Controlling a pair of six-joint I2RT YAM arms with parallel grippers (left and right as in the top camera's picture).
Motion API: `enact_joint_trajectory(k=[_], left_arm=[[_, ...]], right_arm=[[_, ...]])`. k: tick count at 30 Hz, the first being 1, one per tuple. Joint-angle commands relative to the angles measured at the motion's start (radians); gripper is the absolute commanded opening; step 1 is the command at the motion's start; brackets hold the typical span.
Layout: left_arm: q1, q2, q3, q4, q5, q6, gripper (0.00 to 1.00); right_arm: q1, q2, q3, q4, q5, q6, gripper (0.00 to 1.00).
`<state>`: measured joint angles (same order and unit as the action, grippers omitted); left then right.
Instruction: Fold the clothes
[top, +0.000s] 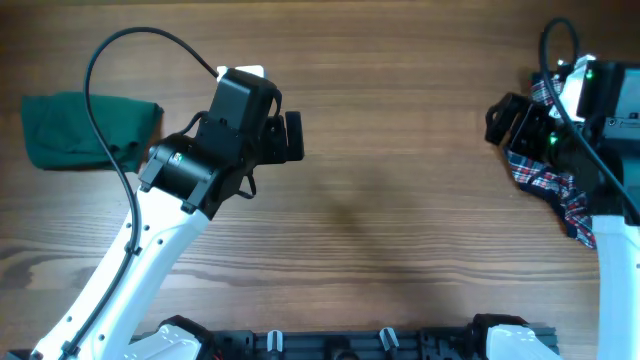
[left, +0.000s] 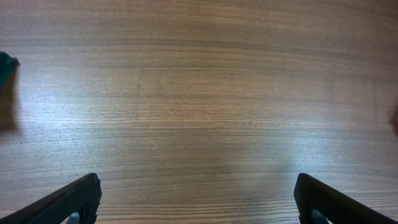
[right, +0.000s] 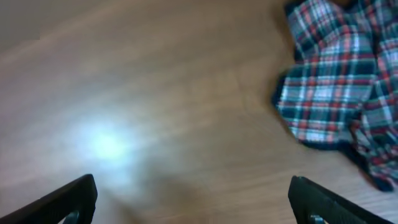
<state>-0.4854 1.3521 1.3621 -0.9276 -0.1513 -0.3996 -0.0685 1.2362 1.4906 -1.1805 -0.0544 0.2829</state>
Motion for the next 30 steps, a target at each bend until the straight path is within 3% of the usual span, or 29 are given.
enact_joint_trajectory(k=[1, 5, 8, 14, 17, 20, 25, 30], left_arm=[[-0.003, 0.003, -0.002, 0.002, 0.008, -0.013, 1.00], [-0.003, 0.003, -0.002, 0.002, 0.008, -0.013, 1.00], [-0.003, 0.003, -0.002, 0.002, 0.008, -0.013, 1.00], [-0.003, 0.003, -0.002, 0.002, 0.008, -0.013, 1.00], [-0.003, 0.003, -0.002, 0.002, 0.008, -0.013, 1.00], [-0.003, 0.003, -0.002, 0.002, 0.008, -0.013, 1.00], [-0.003, 0.003, -0.002, 0.002, 0.008, -0.013, 1.00], [-0.003, 0.003, -0.002, 0.002, 0.008, -0.013, 1.00]], right_arm=[[-0.005, -0.150, -0.045, 0.118, 0.014, -0.117, 1.00], [-0.005, -0.431, -0.219, 0.231, -0.031, -0.271, 0.99], [-0.005, -0.651, -0.445, 0.284, -0.027, -0.384, 1.00], [-0.005, -1.008, -0.954, 0.422, -0.031, -0.278, 1.00], [-0.005, -1.144, -1.117, 0.463, -0.061, -0.249, 0.99], [-0.005, -1.233, -1.208, 0.483, -0.144, -0.245, 0.99], [-0.005, -1.233, -1.318, 0.529, -0.194, -0.200, 1.00], [-0.005, -1.229, -1.325, 0.530, -0.182, -0.150, 1.00]])
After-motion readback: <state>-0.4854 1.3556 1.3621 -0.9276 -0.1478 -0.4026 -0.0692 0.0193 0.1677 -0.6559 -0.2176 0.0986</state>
